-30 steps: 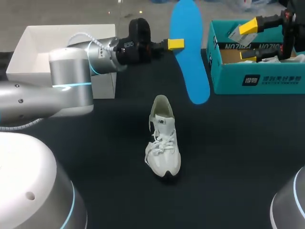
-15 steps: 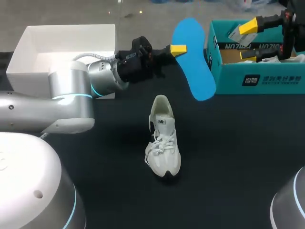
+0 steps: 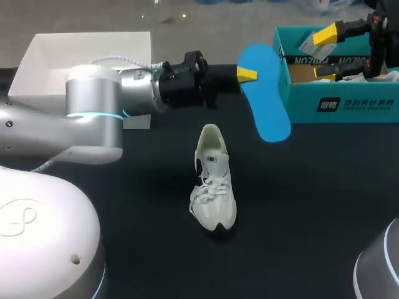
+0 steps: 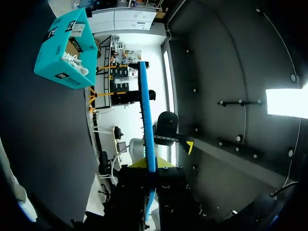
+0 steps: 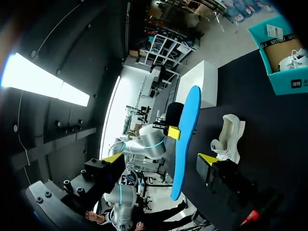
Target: Take the shoe out of the shoebox, open the shoe tongue, remove and reinsert the insole, then place the shoe into the shoebox
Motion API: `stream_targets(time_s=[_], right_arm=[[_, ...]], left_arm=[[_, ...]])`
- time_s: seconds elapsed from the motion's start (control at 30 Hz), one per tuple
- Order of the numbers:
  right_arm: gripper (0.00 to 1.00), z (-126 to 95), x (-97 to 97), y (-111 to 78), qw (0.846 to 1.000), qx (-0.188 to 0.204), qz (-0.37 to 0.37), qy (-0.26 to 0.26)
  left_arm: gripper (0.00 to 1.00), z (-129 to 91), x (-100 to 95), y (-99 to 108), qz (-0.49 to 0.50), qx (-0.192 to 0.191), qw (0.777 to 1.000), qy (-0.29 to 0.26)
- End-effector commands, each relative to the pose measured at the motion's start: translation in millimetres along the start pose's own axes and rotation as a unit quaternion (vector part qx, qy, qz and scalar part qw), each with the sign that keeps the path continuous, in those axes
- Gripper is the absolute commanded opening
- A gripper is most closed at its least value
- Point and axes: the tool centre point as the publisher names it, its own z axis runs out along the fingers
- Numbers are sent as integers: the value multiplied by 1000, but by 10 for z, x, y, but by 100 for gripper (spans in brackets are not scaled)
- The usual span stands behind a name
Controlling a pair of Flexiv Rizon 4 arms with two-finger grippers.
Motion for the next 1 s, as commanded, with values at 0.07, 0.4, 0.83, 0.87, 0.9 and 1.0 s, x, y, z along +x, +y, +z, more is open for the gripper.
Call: stream_targets(time_s=[0.07, 0.4, 0.83, 0.87, 0.9, 1.0], right_arm=[[100, 13, 1, 9, 1000, 1, 1, -1], [100, 13, 1, 9, 1000, 1, 1, -1], [100, 96, 404, 86, 941, -12, 14, -338], [100, 111, 417, 74, 940, -11, 14, -340], [100, 127, 422, 62, 938, -6, 15, -346], [100, 165, 438, 18, 927, -6, 7, -376]], left_arm=[[0, 28, 85, 3, -53, -50, 989, -129], [0, 13, 108, 29, -29, -53, 991, -116], [0, 42, 55, -87, -27, -47, 992, -118], [0, 42, 55, -95, -28, -47, 992, -118], [0, 42, 57, -107, -27, -45, 992, -117], [0, 39, 67, -142, -23, -39, 992, -114]])
